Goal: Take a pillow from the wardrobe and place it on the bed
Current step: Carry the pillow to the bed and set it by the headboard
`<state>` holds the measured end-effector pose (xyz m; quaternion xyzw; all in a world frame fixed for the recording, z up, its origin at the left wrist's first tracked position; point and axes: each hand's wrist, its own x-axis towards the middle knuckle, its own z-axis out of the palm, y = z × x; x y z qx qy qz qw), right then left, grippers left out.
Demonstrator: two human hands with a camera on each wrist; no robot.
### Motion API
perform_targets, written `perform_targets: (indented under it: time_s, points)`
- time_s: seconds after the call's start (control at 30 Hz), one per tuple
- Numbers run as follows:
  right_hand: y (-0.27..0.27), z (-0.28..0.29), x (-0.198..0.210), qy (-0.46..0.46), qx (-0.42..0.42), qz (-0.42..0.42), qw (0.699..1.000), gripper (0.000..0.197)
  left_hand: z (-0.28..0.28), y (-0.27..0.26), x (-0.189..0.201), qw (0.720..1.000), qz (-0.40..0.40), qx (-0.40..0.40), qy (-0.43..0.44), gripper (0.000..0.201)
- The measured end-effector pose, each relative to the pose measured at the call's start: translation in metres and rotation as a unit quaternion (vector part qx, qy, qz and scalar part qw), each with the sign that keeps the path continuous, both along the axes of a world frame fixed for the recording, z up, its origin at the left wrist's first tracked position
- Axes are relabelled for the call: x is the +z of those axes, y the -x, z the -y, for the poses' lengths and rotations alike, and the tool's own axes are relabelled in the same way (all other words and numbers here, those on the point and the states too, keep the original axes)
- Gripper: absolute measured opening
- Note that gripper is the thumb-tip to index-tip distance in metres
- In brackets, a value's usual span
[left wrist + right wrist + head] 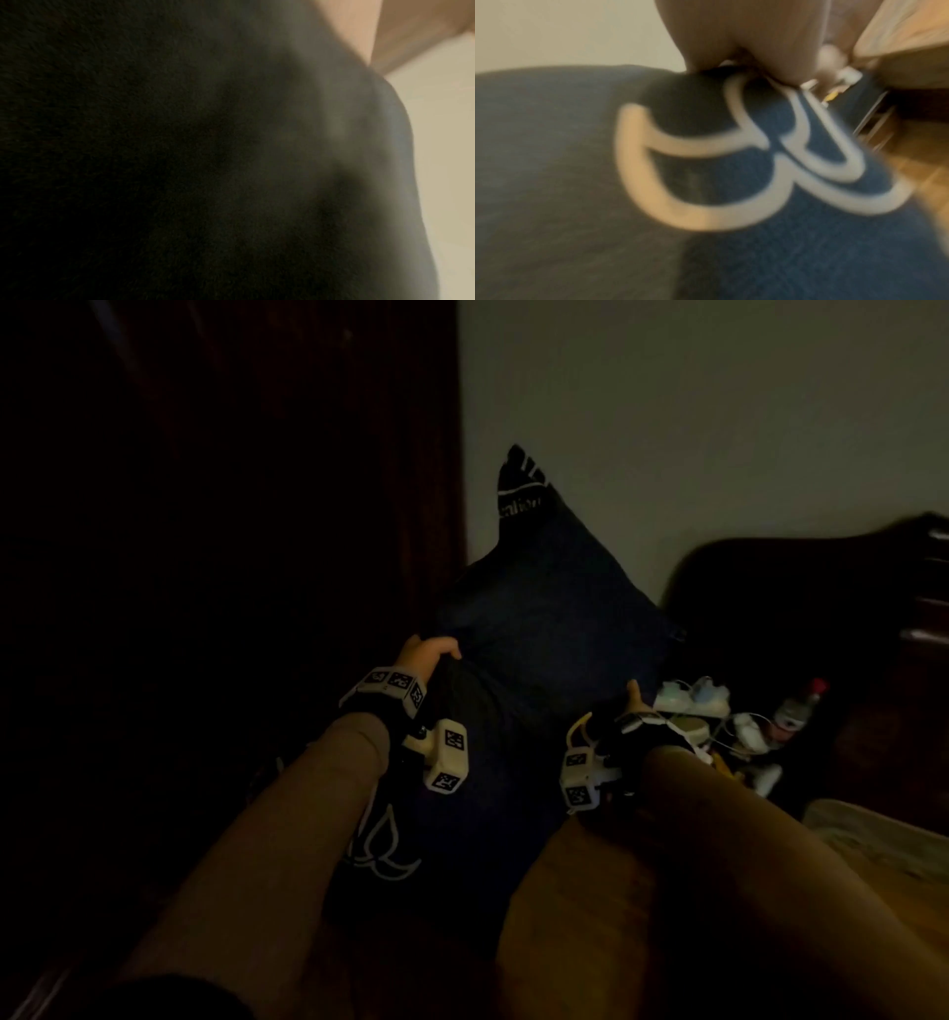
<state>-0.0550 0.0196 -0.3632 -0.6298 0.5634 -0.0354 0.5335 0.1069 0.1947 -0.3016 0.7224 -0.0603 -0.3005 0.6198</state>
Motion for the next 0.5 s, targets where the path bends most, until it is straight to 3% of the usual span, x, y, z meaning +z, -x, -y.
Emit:
perform_targets:
  time_s: [0.07, 0.13, 0.2, 0.37, 0.5]
  points:
    - [0.015, 0.015, -0.006, -0.008, -0.120, 0.081, 0.989, 0.080, 0.027, -0.001, -0.004, 1.000, 0.005, -0.028, -0.003, 0.014]
    - [0.029, 0.029, -0.010, -0.022, -0.239, 0.153, 0.959, 0.059, 0.055, -0.003, -0.013, 0.998, 0.008, -0.066, -0.007, 0.013]
    - [0.041, 0.041, -0.009, -0.012, -0.295, 0.173, 0.940, 0.053, 0.082, -0.004, -0.021, 0.994, 0.020, -0.109, -0.025, 0.008]
    - [0.085, 0.069, -0.008, 0.040, -0.408, 0.184, 0.893, 0.054, 0.147, 0.007, -0.036, 0.974, 0.034, -0.215, -0.061, 0.015]
    - [0.143, 0.086, -0.015, 0.058, -0.490, 0.185, 0.850, 0.050, 0.210, 0.041, -0.054, 0.954, 0.032, -0.292, -0.055, 0.056]
